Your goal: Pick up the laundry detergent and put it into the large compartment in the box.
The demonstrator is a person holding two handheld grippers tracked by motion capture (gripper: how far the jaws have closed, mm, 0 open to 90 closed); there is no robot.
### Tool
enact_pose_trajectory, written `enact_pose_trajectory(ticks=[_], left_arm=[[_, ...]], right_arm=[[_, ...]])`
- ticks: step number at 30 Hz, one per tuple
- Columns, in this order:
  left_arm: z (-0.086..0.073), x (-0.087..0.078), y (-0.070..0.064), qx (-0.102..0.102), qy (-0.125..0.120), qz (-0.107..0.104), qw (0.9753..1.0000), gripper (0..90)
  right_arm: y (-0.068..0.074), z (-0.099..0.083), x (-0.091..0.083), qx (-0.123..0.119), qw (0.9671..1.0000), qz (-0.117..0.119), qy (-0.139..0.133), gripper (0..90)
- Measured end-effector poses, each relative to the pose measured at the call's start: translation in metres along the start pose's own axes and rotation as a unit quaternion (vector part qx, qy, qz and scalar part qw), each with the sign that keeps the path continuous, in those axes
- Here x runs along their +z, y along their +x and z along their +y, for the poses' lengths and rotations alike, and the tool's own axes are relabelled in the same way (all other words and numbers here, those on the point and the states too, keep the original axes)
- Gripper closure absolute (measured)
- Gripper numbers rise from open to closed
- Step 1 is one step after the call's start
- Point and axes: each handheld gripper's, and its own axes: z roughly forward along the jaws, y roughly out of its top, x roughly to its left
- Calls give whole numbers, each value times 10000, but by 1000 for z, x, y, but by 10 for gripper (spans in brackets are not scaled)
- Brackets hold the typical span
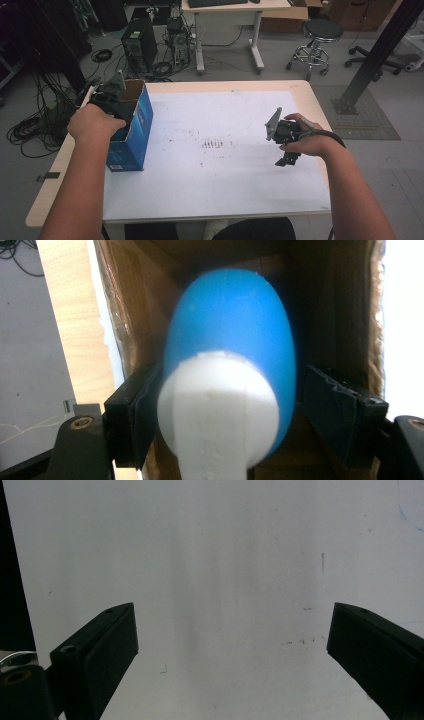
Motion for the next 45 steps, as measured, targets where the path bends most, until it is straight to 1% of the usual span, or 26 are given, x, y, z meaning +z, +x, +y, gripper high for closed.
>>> enact_pose_trajectory(ticks=[2, 3, 16, 18, 21, 24, 26, 27, 29, 30, 32, 34, 35, 37, 40, 43, 45], left_arm=[[0, -2, 0, -1, -15, 43, 10000, 256], [-1, -5, 0, 0, -51, 111, 9999, 253], [-3, -20, -4, 79, -212, 179, 9996, 191], [-4, -24, -4, 131, -246, 198, 9994, 178], [-5, -28, -4, 167, -295, 214, 9992, 159], [-7, -35, -6, 289, -369, 261, 9986, 137], [-7, -36, -7, 325, -387, 278, 9983, 133], [-7, -39, -9, 388, -414, 271, 9980, 121], [-8, -40, -10, 425, -413, 262, 9979, 109], [-8, -43, -13, 512, -466, 292, 9972, 96], [-9, -44, -14, 542, -491, 304, 9969, 89], [-9, -48, -16, 633, -555, 320, 9959, 68], [-9, -48, -16, 633, -555, 320, 9959, 54], [-10, -51, -18, 721, -590, 316, 9951, 43], [-10, -54, -19, 777, -618, 332, 9945, 23], [-10, -59, -21, 878, -662, 286, 9935, 17], [-10, -62, -23, 943, -649, 320, 9929, 16]], right_arm=[[0, 1, -1, -20, 10000, -9, 8, 61], [0, 1, -2, -19, 10000, -19, 6, 61], [1, 3, -5, -67, 10000, -41, -16, 61], [2, 3, -6, -31, 10000, -51, -33, 61], [1, 2, -6, -56, 10000, -50, -38, 61], [2, 3, -6, -52, 10000, -50, -40, 62], [1, 3, -7, -66, 10000, -56, -32, 62], [1, 3, -6, -34, 10000, -57, -57, 61], [1, 4, -5, -53, 10000, -57, -55, 61], [1, 4, -4, -38, 10000, -36, -36, 61], [1, 5, -4, -54, 10000, -42, -42, 61], [0, 6, -4, -58, 10000, -41, -34, 61], [0, 6, -4, -58, 10000, -41, -34, 61], [0, 7, -5, -65, 10000, -36, -39, 62], [0, 7, -5, -66, 10000, -38, -26, 61], [0, 7, -6, -42, 10000, -35, -13, 61], [0, 7, -6, -36, 10000, -46, -27, 61]])
